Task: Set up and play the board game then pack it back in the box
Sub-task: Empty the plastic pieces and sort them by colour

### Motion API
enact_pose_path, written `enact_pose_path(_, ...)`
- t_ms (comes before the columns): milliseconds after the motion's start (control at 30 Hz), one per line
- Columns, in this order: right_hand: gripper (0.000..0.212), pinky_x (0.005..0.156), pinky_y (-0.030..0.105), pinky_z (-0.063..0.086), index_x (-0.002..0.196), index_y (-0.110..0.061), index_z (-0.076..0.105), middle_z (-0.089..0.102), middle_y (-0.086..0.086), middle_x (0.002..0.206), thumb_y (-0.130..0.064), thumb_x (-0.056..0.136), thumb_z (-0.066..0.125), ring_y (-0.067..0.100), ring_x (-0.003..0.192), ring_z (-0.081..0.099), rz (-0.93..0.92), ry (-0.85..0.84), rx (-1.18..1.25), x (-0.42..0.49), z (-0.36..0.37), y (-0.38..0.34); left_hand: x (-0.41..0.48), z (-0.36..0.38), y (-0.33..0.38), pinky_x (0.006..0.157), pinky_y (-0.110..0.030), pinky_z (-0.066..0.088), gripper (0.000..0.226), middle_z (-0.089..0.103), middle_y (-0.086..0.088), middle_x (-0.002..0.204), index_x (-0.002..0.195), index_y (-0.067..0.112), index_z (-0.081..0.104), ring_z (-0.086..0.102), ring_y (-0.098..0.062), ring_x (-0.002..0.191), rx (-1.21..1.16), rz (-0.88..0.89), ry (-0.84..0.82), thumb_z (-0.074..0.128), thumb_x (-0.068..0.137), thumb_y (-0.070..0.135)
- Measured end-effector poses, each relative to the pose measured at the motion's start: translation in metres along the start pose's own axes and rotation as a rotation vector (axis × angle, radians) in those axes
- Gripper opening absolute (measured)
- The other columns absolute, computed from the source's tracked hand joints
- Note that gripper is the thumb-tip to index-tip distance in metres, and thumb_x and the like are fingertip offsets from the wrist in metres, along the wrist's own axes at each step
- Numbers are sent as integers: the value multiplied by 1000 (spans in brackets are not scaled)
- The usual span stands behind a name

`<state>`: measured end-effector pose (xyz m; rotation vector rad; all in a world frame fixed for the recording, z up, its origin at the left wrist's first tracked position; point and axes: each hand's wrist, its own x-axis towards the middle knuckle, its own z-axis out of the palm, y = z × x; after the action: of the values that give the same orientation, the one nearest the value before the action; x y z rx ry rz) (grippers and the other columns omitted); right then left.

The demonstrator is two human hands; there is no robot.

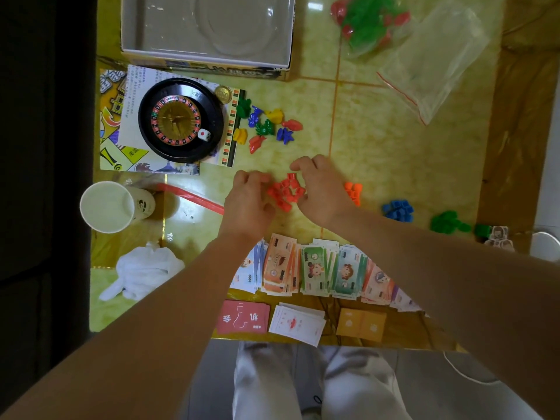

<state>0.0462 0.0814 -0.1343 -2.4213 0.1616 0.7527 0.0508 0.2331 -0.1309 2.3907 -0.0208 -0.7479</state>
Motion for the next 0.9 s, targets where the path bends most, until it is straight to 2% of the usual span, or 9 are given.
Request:
enact_pose_path(133,50,94,35,46,128,-15,50,43,10,120,0,82,62,26,110,49,27,-6,77,0,5,-2,0,-1,2,82,-13,40,47,49,-3,110,124,11,58,48,-6,81,-59,27,-56,57,79,-2)
enact_pose_path(200,48,94,32,45,128,-14,51,44,9,120,1,83,60,23,109,50,35,-22,101,-1,2,-3,0,-2,2,84,-14,41,46,49,-3,108,124,11,59,47,-5,80,-87,28,-63,58,80,0)
enact_pose_path(300,46,92,26,43,128,-13,51,45,7,120,1,85,57,17,99,48,35,-10,123,-1,-4,-4,2,-3,0,80,-16,41,45,51,-3,107,122,13,60,47,-7,80,-61,33,-41,57,79,-1)
enact_pose_path(400,38,94,35,45,123,-15,54,50,7,118,-6,86,58,21,105,52,24,-4,63,4,-7,-5,5,-9,-3,76,-20,41,41,53,-4,110,119,14,60,49,-9,80,-13,18,0,57,80,1)
enact_pose_path(500,35,90,37,46,120,-15,56,53,7,113,-9,86,58,23,104,53,42,86,54,12,-13,-6,11,-20,-5,72,-21,39,38,55,-5,112,117,14,61,57,-16,84,21,-15,96,54,82,2)
enact_pose_path(600,40,85,38,49,124,-16,50,50,7,120,-9,86,59,21,99,55,65,186,101,25,-22,-10,21,-30,-3,70,-25,39,35,53,-8,114,114,13,60,58,-22,83,35,-20,223,53,82,2)
enact_pose_path(700,51,83,40,51,130,-23,45,43,5,127,-18,83,65,22,109,51,52,263,22,42,-30,-13,36,-36,1,73,-26,41,33,52,-10,115,114,10,60,58,-24,89,17,48,329,54,82,1)
enact_pose_path(833,65,87,37,50,137,-27,40,35,7,130,-28,80,71,25,115,46,28,208,-65,62,-32,-19,52,-43,6,71,-20,35,37,53,-11,115,113,8,62,57,-25,92,75,102,363,53,80,-5)
enact_pose_path(900,58,86,36,49,130,-25,45,37,6,126,-29,79,72,25,115,43,21,191,-118,68,-30,-21,58,-45,8,71,-29,42,39,54,-11,116,115,9,62,59,-26,90,107,80,341,56,79,-4)
